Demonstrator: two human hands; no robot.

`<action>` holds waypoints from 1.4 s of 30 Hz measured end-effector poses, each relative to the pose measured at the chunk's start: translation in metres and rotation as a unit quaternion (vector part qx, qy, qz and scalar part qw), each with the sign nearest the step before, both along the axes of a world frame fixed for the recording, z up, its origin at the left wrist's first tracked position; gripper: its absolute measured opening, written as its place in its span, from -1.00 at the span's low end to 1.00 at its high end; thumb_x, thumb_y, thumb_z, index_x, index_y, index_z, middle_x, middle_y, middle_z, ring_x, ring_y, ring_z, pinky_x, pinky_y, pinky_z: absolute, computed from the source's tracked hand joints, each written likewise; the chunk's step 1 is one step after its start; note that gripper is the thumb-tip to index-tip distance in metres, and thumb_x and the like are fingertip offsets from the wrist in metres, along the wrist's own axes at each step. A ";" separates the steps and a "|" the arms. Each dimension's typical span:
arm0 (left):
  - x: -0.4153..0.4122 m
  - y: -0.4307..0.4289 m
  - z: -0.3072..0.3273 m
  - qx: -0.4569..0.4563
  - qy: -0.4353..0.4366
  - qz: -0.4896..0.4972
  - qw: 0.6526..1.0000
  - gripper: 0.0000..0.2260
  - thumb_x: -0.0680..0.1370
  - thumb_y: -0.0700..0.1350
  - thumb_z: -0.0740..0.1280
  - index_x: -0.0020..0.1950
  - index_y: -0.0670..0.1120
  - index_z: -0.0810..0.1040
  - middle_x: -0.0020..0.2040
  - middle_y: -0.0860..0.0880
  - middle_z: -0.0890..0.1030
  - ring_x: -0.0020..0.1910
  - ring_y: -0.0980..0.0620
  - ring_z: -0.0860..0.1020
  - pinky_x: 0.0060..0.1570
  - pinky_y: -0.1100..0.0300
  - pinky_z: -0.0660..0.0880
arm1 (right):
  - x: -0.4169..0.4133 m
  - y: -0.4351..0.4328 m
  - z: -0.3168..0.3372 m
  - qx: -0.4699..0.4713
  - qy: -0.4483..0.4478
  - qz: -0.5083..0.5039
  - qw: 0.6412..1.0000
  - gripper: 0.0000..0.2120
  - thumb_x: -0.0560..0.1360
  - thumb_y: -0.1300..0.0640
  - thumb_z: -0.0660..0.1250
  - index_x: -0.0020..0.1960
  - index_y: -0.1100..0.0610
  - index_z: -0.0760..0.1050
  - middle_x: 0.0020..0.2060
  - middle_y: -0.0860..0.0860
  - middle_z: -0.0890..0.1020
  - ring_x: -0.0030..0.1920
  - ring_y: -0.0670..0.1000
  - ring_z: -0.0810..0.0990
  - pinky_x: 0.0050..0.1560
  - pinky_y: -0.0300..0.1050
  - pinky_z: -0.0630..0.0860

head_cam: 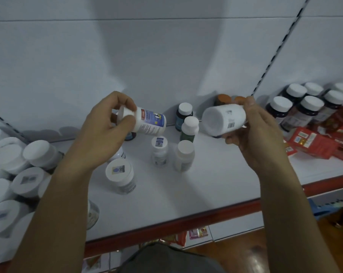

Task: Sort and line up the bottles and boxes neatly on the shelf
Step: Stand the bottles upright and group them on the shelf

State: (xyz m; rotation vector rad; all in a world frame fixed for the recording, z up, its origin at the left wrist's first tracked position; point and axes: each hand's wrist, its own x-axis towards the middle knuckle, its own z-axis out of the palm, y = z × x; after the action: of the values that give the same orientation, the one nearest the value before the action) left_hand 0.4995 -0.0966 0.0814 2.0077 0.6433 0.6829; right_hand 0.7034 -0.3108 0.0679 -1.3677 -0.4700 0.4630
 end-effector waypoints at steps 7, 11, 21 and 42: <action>-0.022 0.004 0.011 0.000 -0.023 0.020 1.000 -0.91 0.51 -0.02 0.29 -0.04 0.15 0.56 0.03 0.03 0.60 -0.08 -0.20 0.63 -0.06 -0.20 0.62 | 0.002 0.048 0.024 -0.200 -0.164 -0.060 0.964 -0.65 0.60 -0.14 0.26 -0.09 0.16 0.50 -0.23 0.10 0.57 -0.33 0.00 0.48 -0.33 -0.11 0.41; -0.046 0.014 0.009 0.025 -0.027 0.072 0.997 -0.89 0.62 -0.16 0.33 -0.01 0.06 0.57 -0.05 -0.04 0.63 -0.38 0.09 0.47 -0.43 0.21 0.44 | -0.008 0.079 0.051 -0.256 -0.265 0.057 0.928 -0.80 0.59 -0.14 0.33 -0.03 -0.01 0.53 -0.16 -0.02 0.62 -0.27 -0.03 0.56 -0.38 -0.17 0.51; -0.177 0.067 0.030 0.113 -0.072 0.256 0.957 -0.92 0.60 -0.11 0.38 0.07 0.04 0.58 -0.01 0.11 0.62 -0.26 0.14 0.57 -0.30 0.36 0.43 | -0.097 0.179 0.085 -0.172 -0.291 0.325 0.883 -0.79 0.49 0.29 0.46 0.08 0.08 0.61 0.10 0.11 0.56 -0.10 0.11 0.71 -0.17 -0.07 0.69; -0.431 0.226 -0.006 0.070 -0.059 0.314 0.945 -0.85 0.59 -0.09 0.40 0.13 0.11 0.58 0.16 0.00 0.61 -0.03 -0.05 0.66 -0.14 0.00 0.60 | -0.347 0.430 0.044 -0.205 -0.606 0.353 0.683 -0.68 0.54 0.17 0.44 0.29 0.03 0.55 -0.08 0.00 0.48 0.00 0.06 0.50 -0.01 -0.19 0.29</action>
State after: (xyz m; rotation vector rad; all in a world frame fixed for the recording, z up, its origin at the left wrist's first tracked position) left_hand 0.0688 0.1289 0.0753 1.8623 1.2101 1.2442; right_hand 0.3565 0.1193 0.1115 -1.7775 -2.1683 0.1931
